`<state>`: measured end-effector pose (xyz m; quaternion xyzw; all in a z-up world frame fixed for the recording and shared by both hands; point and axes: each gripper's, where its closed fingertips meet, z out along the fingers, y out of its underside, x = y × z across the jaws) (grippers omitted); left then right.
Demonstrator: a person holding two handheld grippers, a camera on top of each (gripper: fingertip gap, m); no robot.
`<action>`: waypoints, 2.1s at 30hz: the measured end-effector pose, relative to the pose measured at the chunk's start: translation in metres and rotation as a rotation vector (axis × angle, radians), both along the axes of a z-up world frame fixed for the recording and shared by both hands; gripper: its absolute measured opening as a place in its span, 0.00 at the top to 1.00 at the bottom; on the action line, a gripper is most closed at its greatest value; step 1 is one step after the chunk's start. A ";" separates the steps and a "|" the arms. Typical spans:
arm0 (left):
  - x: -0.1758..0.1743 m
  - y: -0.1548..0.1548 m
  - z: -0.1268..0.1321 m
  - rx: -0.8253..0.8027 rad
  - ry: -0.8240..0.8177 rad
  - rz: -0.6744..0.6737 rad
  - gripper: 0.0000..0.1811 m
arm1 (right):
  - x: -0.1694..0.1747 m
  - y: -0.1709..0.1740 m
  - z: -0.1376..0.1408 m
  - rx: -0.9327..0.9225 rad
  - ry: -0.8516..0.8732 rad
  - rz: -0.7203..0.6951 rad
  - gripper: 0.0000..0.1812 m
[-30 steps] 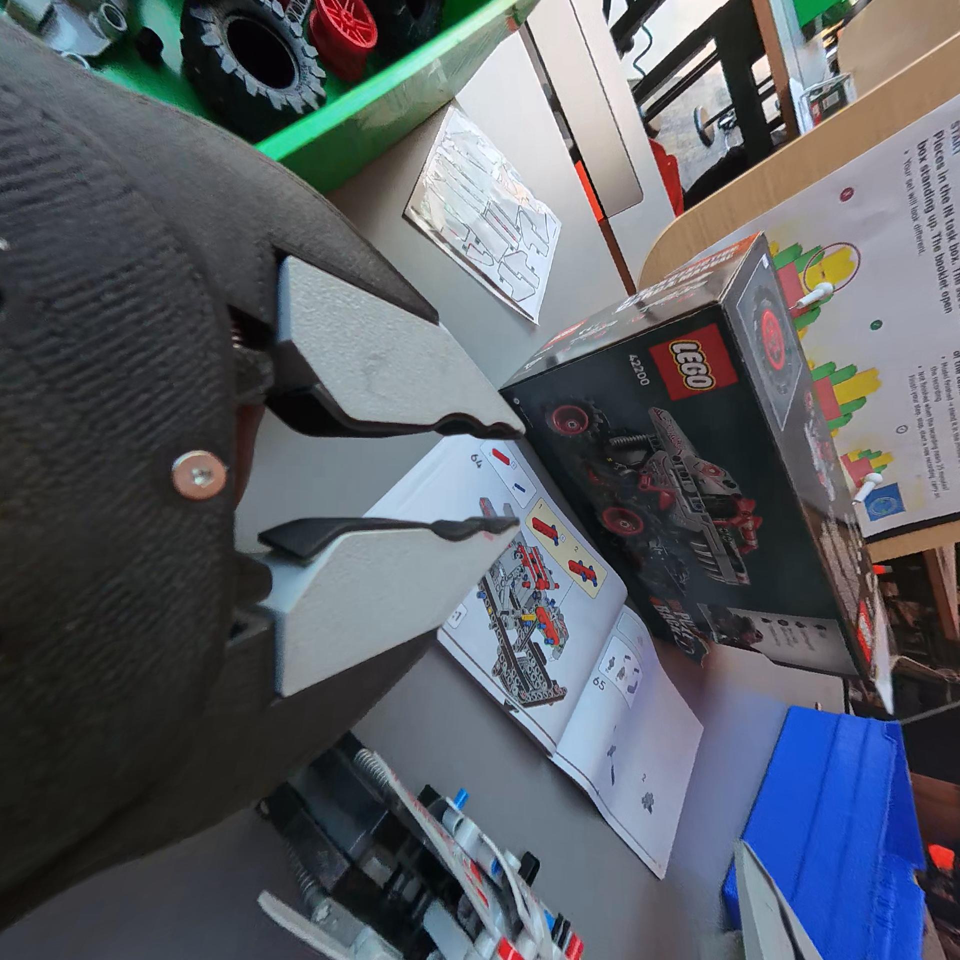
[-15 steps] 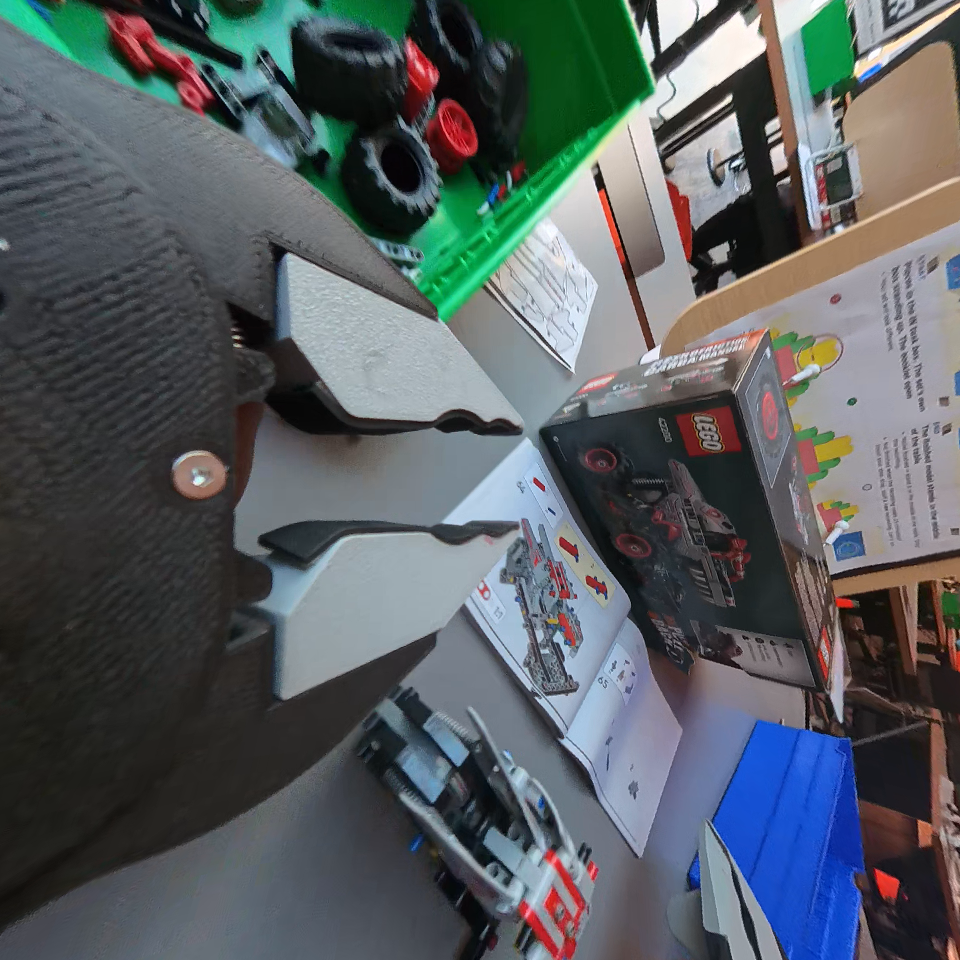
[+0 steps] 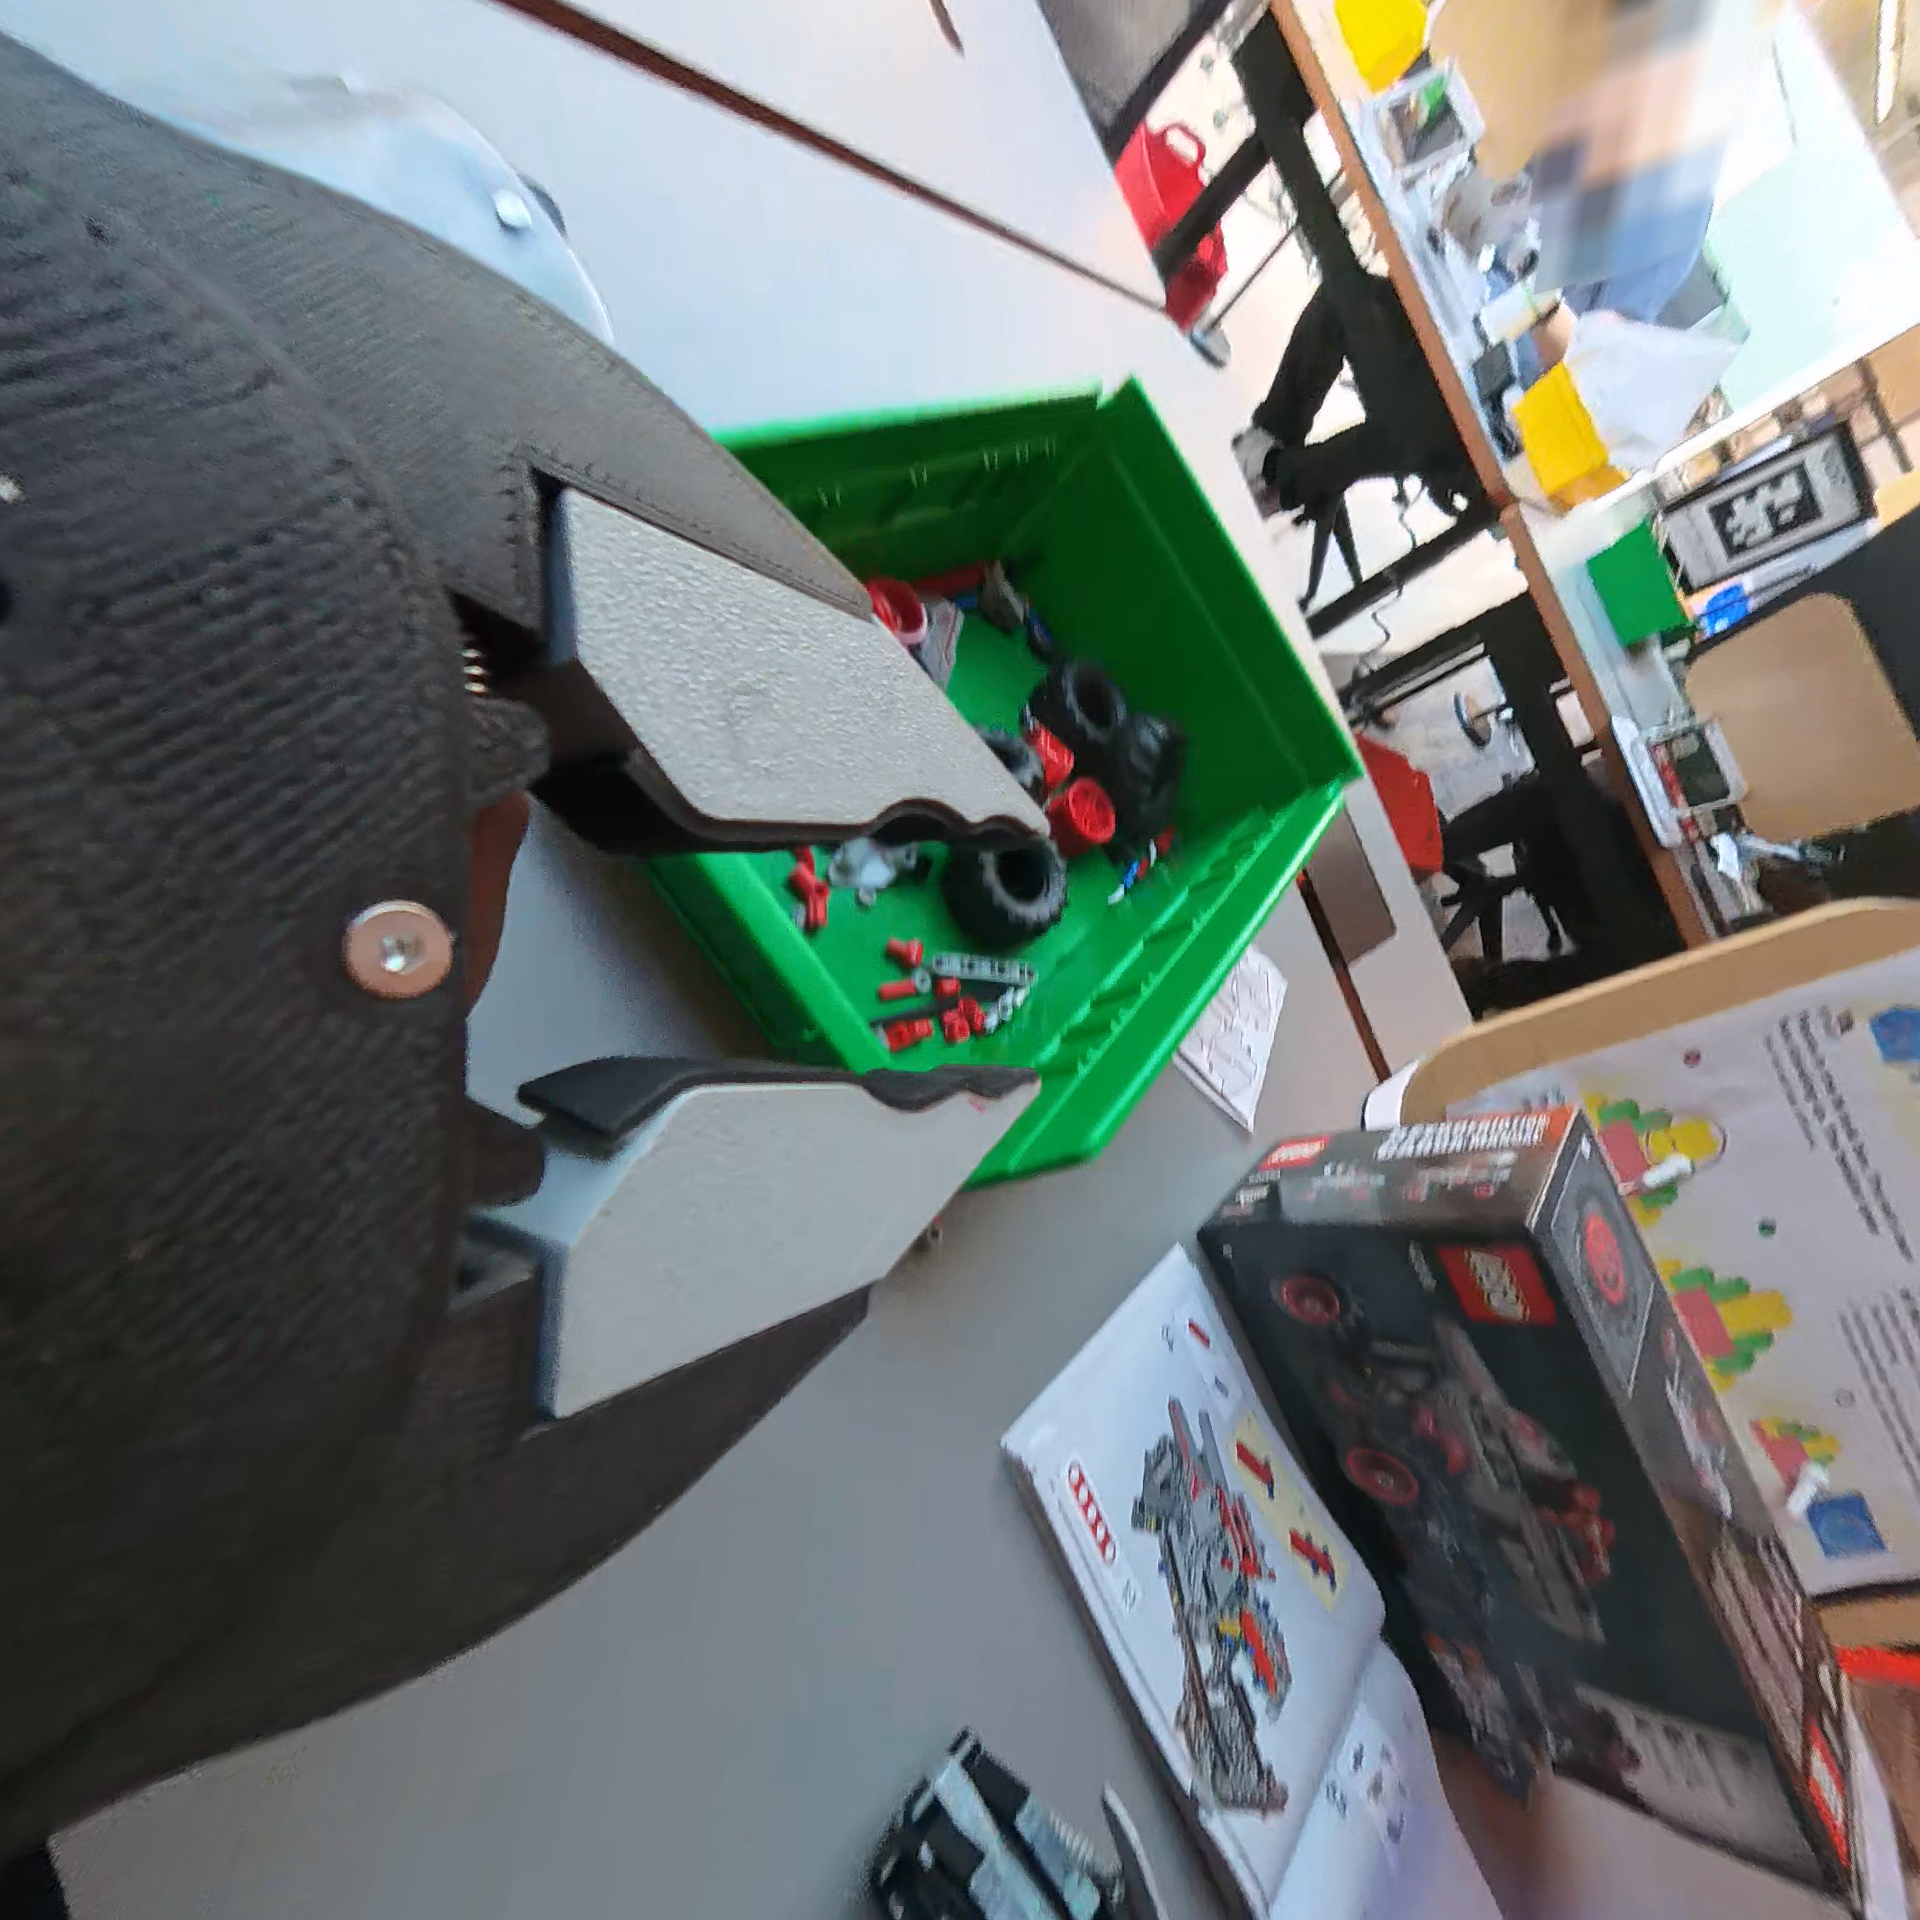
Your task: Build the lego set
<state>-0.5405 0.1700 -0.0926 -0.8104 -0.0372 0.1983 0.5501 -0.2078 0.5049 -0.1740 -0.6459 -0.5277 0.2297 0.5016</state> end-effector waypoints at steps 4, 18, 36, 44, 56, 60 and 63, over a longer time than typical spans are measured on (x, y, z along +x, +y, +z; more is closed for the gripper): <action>-0.035 -0.012 0.001 -0.080 -0.037 0.050 0.76 | -0.002 0.000 0.001 -0.024 0.033 0.017 0.96; -0.098 0.014 0.035 -0.006 0.010 0.058 0.81 | 0.006 0.024 -0.002 0.022 0.050 -0.062 0.96; -0.103 0.048 0.025 -0.072 -0.037 0.024 0.82 | 0.012 0.010 0.014 0.013 0.134 -0.026 0.96; -0.080 0.029 0.022 -0.147 -0.028 0.056 0.82 | 0.014 0.001 0.012 -0.101 0.127 0.007 0.94; -0.047 0.053 -0.028 -0.257 -0.106 -0.157 0.81 | -0.001 -0.006 -0.002 -0.045 0.085 0.071 0.94; -0.024 0.043 -0.061 -0.415 -0.129 -0.282 0.81 | -0.004 -0.002 -0.008 -0.043 0.077 0.058 0.94; 0.002 0.030 -0.090 -0.534 -0.191 -0.419 0.82 | -0.005 0.001 -0.014 -0.070 0.066 0.051 0.94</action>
